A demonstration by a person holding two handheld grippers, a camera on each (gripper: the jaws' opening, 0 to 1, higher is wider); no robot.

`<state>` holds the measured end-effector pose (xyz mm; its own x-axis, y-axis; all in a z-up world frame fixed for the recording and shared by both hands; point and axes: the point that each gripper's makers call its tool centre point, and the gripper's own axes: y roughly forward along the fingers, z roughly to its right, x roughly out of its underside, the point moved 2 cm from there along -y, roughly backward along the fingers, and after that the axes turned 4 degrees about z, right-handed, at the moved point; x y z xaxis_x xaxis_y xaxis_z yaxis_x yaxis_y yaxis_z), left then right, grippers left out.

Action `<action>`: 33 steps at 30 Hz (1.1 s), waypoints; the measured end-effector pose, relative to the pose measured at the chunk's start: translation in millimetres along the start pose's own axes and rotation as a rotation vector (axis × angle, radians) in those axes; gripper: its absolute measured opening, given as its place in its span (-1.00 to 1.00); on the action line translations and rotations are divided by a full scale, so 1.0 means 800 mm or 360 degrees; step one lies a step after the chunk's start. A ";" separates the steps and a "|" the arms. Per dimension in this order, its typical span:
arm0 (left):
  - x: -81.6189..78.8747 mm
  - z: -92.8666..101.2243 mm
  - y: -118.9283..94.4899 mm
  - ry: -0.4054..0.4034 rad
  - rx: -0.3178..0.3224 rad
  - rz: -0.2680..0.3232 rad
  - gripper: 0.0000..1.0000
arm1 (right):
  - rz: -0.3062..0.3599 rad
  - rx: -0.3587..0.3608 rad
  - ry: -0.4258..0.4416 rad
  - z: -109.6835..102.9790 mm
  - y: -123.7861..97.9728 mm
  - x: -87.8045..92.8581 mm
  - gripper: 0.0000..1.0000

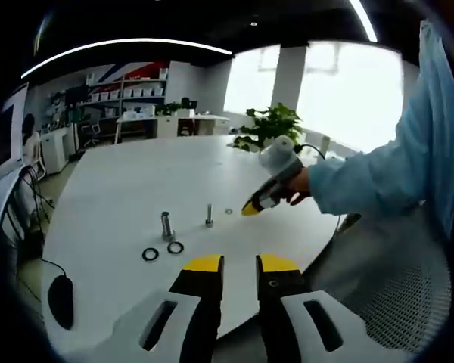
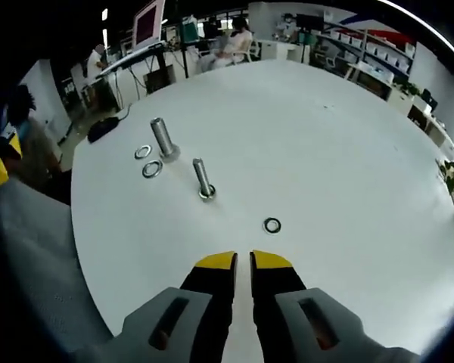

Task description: Place the washer onto the threaded stud by aligning its center hole with the stud, sliding it down to the base, and recovering from edge contact or off-axis alignment until the washer reaches the visible bottom stop.

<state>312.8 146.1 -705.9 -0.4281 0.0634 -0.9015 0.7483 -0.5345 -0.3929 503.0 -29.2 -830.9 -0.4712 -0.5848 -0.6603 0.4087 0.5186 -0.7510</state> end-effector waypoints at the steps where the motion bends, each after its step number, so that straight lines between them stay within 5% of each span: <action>1: 0.002 -0.003 -0.001 -0.0007 -0.0020 -0.0016 -0.69 | 0.0006 -0.0021 -0.0011 -0.006 0.000 -0.001 -0.81; 8: -0.001 -0.023 -0.011 0.0120 -0.0232 -0.0030 -0.66 | 0.0019 -0.0102 -0.0066 -0.020 -0.003 -0.003 -0.80; 14: -0.012 -0.031 -0.021 0.0282 -0.0456 -0.0069 -0.61 | 0.0025 -0.0136 -0.0096 -0.001 -0.013 -0.001 -0.79; 17: -0.023 -0.014 -0.020 0.0327 -0.0530 -0.0039 -0.54 | -0.0008 -0.0131 -0.0128 0.013 -0.015 0.007 -0.79; 19: -0.034 -0.001 -0.018 0.0494 -0.0593 -0.0055 -0.54 | -0.0019 -0.0131 -0.0139 0.021 -0.016 0.010 -0.79; 21: -0.042 0.018 -0.012 0.0603 -0.0604 -0.0063 -0.54 | -0.0022 -0.0133 -0.0150 0.026 -0.016 0.013 -0.79; 25: -0.056 0.048 0.011 0.0585 -0.0588 0.0030 -0.57 | -0.0035 -0.0155 -0.0178 0.036 -0.011 0.019 -0.79; 31: -0.044 0.023 0.014 0.0597 -0.0723 -0.0067 -0.68 | 0.0028 -0.0161 -0.0123 0.050 -0.015 0.013 -0.78; 33: -0.049 0.027 0.014 0.0568 -0.0685 -0.0005 -0.72 | 0.0037 -0.0172 -0.0116 0.053 -0.015 0.014 -0.78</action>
<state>327.0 119.1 -671.3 -0.2883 0.3860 -0.8763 0.9187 -0.1465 -0.3668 525.6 -68.3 -829.6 -0.4027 -0.6138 -0.6791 0.3303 0.5944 -0.7332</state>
